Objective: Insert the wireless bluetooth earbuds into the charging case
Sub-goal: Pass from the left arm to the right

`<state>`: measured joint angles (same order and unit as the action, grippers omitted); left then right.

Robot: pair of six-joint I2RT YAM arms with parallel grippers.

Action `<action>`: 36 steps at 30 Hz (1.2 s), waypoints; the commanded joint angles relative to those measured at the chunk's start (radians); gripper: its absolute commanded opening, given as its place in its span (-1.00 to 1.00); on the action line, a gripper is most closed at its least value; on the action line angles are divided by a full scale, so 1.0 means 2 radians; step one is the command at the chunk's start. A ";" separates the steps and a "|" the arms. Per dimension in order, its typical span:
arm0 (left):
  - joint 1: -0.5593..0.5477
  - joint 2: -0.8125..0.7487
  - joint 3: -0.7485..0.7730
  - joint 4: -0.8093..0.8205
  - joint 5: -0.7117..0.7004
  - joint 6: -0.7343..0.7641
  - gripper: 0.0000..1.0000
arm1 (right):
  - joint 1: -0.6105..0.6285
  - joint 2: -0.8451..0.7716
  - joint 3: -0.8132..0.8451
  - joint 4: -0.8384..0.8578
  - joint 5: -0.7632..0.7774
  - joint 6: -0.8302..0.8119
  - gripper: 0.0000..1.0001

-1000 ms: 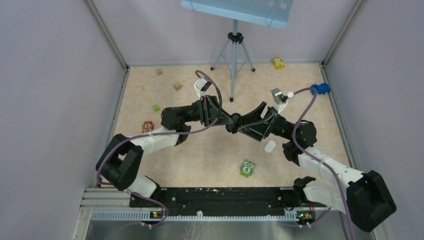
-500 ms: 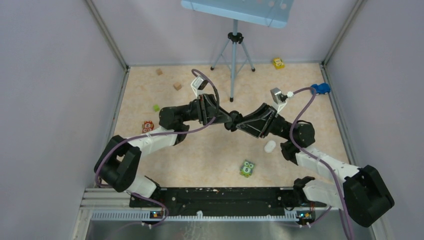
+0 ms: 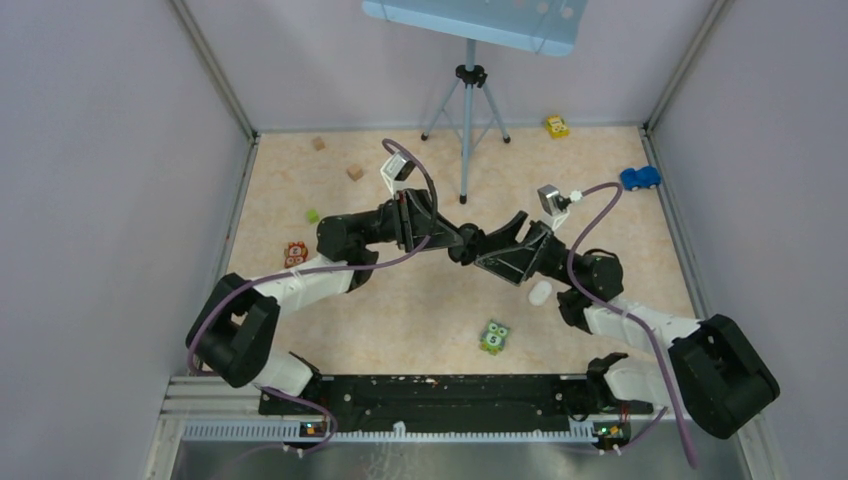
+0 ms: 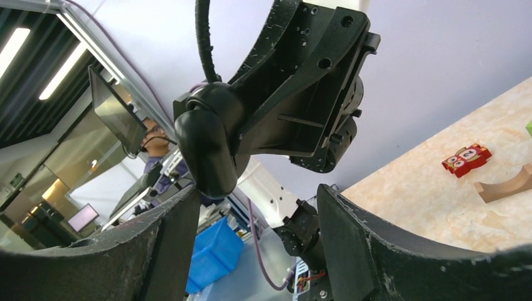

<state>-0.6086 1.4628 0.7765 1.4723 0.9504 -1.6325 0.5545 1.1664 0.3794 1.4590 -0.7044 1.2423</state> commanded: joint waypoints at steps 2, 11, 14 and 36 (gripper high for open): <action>-0.001 -0.031 -0.002 0.020 -0.001 0.006 -0.72 | 0.005 -0.029 0.005 -0.007 0.008 -0.022 0.35; -0.001 -0.049 -0.003 -0.030 0.002 0.039 -0.72 | 0.006 -0.151 0.059 -0.275 0.024 -0.148 0.46; -0.001 -0.050 -0.004 -0.033 0.002 0.040 -0.71 | 0.007 -0.156 0.089 -0.335 0.018 -0.172 0.47; -0.002 -0.054 0.000 -0.035 0.000 0.038 -0.71 | 0.017 -0.187 0.083 -0.439 0.069 -0.187 0.47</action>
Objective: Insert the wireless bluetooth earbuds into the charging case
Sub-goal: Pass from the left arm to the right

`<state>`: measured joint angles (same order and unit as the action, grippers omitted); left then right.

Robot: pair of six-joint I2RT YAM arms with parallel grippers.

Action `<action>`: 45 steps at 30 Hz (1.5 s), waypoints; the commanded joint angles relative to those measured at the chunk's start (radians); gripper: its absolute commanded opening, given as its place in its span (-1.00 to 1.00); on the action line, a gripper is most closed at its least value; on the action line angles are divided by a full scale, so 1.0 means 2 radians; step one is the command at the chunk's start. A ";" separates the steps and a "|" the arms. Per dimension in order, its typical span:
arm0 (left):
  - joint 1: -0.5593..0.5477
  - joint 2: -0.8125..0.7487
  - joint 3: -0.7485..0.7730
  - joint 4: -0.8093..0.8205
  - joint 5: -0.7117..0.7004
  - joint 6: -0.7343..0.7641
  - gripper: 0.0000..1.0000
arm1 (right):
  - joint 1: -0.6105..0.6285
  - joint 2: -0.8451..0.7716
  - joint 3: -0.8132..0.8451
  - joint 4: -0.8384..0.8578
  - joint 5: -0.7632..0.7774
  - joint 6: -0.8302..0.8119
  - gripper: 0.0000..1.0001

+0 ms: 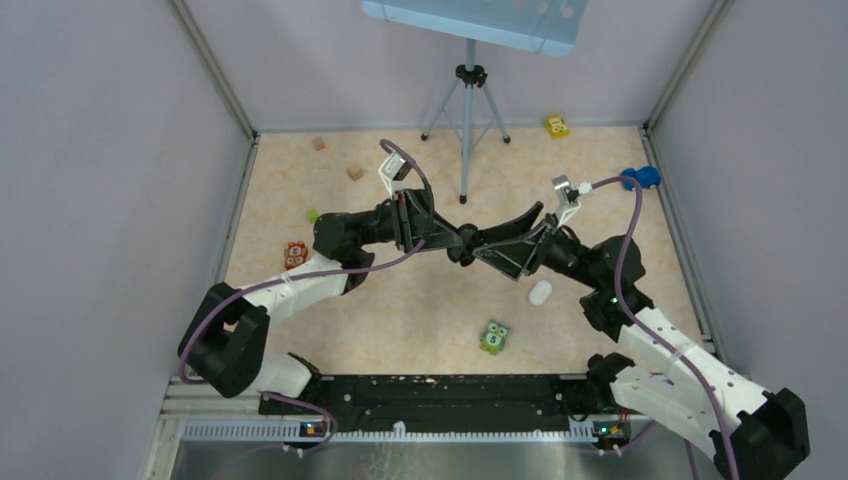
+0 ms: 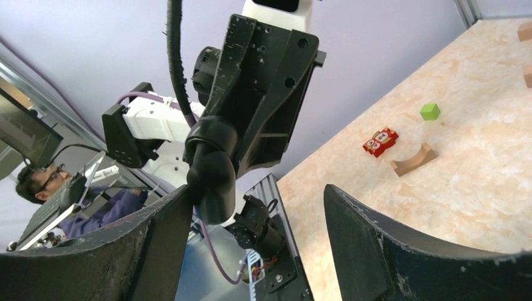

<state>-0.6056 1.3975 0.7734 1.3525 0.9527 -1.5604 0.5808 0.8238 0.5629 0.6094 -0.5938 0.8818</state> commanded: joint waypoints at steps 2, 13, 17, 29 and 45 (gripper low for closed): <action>-0.003 -0.022 0.002 0.026 -0.001 0.001 -0.71 | 0.003 -0.021 -0.015 -0.018 0.013 -0.007 0.47; -0.003 -0.012 -0.004 0.066 -0.002 -0.039 -0.70 | 0.003 -0.034 -0.024 0.007 -0.005 -0.006 0.43; -0.003 -0.003 0.001 0.082 0.010 -0.066 -0.70 | 0.003 -0.045 -0.047 0.055 -0.013 0.001 0.43; -0.004 -0.083 -0.005 -0.153 -0.031 0.063 -0.80 | 0.003 -0.052 -0.095 0.183 -0.039 0.046 0.56; -0.007 -0.022 -0.055 -0.004 -0.082 -0.123 -0.91 | 0.004 0.023 -0.138 0.378 -0.009 0.143 0.68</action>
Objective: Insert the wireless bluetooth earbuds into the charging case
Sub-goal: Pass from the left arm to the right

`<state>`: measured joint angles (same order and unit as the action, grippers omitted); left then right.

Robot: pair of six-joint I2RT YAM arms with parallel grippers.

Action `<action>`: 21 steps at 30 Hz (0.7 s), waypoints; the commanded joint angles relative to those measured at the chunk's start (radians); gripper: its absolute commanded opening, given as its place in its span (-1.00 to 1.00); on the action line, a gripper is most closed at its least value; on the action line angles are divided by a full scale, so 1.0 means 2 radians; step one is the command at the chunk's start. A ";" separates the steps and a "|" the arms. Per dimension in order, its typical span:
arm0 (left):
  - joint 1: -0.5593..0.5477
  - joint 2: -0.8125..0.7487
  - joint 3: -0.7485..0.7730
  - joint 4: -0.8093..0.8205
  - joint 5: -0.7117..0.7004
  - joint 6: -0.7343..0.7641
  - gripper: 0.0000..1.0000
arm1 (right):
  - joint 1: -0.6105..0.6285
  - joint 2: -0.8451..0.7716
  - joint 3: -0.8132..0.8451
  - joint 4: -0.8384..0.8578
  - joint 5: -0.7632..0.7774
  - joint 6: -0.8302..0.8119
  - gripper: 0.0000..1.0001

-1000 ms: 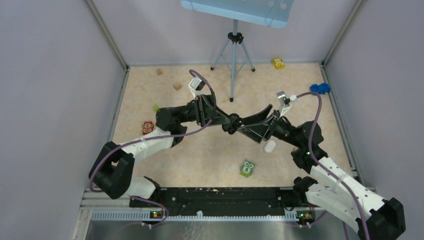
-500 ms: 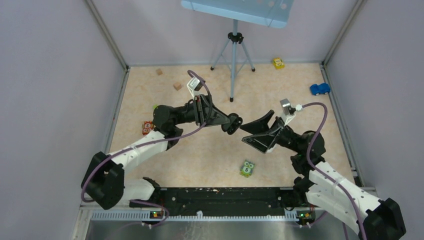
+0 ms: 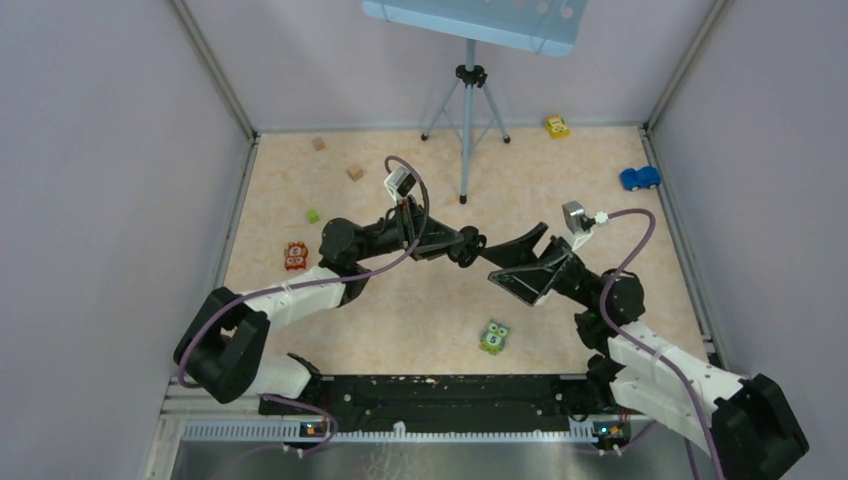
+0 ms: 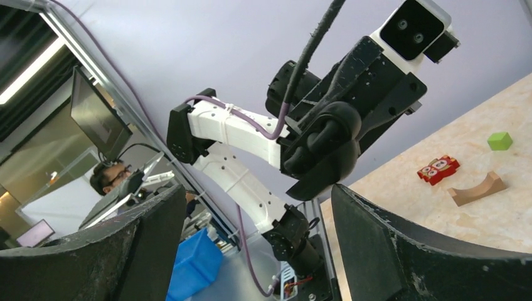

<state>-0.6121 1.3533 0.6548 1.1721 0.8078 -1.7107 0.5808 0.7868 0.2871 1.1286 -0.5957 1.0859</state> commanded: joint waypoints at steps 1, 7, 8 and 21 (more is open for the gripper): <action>-0.003 -0.001 0.005 0.080 -0.010 -0.046 -0.91 | 0.005 0.055 -0.002 0.141 -0.007 0.049 0.68; -0.003 -0.003 0.007 0.077 -0.012 -0.049 -0.93 | 0.006 0.115 -0.002 0.230 -0.004 0.077 0.69; -0.003 -0.003 0.007 0.079 -0.012 -0.051 -0.93 | 0.007 0.120 -0.001 0.235 -0.003 0.076 0.69; -0.004 0.004 0.001 0.103 -0.019 -0.070 -0.98 | 0.007 0.167 0.018 0.279 0.019 0.063 0.64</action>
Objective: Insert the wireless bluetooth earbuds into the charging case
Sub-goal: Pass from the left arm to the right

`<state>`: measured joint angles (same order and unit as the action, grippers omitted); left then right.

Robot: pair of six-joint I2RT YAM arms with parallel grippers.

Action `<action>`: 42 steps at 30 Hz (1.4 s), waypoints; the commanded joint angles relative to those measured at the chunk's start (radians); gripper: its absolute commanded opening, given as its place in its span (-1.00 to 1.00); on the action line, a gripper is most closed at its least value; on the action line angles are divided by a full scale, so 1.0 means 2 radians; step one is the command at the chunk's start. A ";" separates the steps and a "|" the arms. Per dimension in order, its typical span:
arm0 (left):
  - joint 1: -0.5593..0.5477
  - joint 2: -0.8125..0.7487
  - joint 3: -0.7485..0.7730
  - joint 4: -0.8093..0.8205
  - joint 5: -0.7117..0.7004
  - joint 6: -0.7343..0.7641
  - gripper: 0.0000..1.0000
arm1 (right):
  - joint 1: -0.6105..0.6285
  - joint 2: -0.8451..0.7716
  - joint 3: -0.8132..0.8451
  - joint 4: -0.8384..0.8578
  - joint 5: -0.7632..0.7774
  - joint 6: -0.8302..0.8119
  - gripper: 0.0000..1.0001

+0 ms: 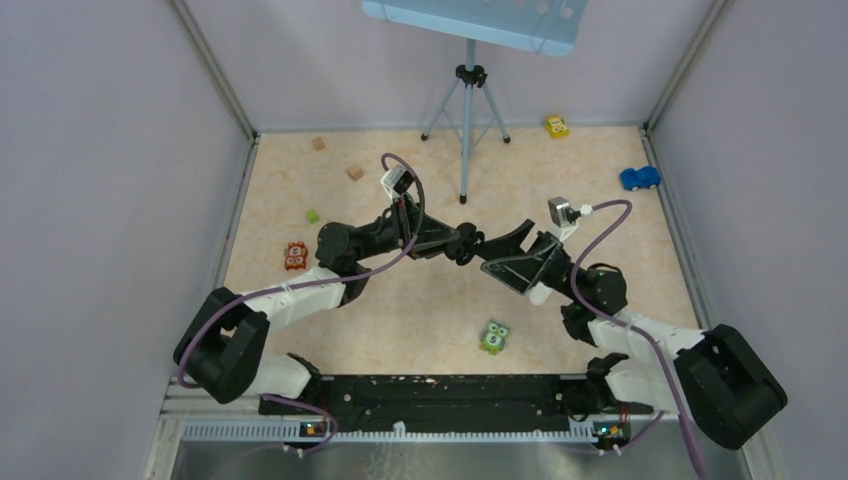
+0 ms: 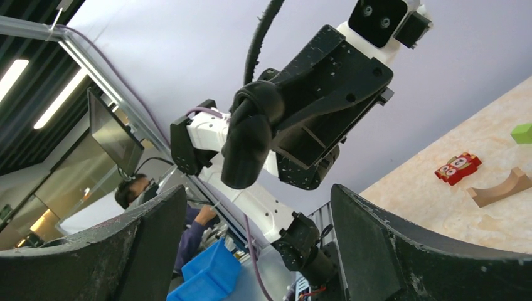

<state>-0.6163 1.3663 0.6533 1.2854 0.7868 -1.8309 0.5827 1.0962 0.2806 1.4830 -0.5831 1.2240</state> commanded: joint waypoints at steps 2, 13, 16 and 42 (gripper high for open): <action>-0.002 -0.003 0.002 0.047 -0.010 -0.010 -0.98 | 0.006 0.027 0.027 0.119 0.012 0.001 0.58; -0.003 0.000 0.002 0.059 -0.014 -0.017 -0.99 | 0.012 0.038 0.064 0.121 -0.005 0.003 0.43; -0.003 0.001 0.002 0.063 -0.015 -0.019 -1.00 | 0.012 0.038 0.060 0.122 0.003 0.003 0.40; -0.004 -0.004 -0.004 0.061 -0.017 -0.020 -1.00 | 0.027 0.048 0.083 0.122 -0.001 0.006 -0.20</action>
<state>-0.6182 1.3666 0.6449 1.3354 0.7654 -1.8610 0.6212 1.1896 0.4164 1.4986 -0.5808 1.2423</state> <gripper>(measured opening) 0.330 0.423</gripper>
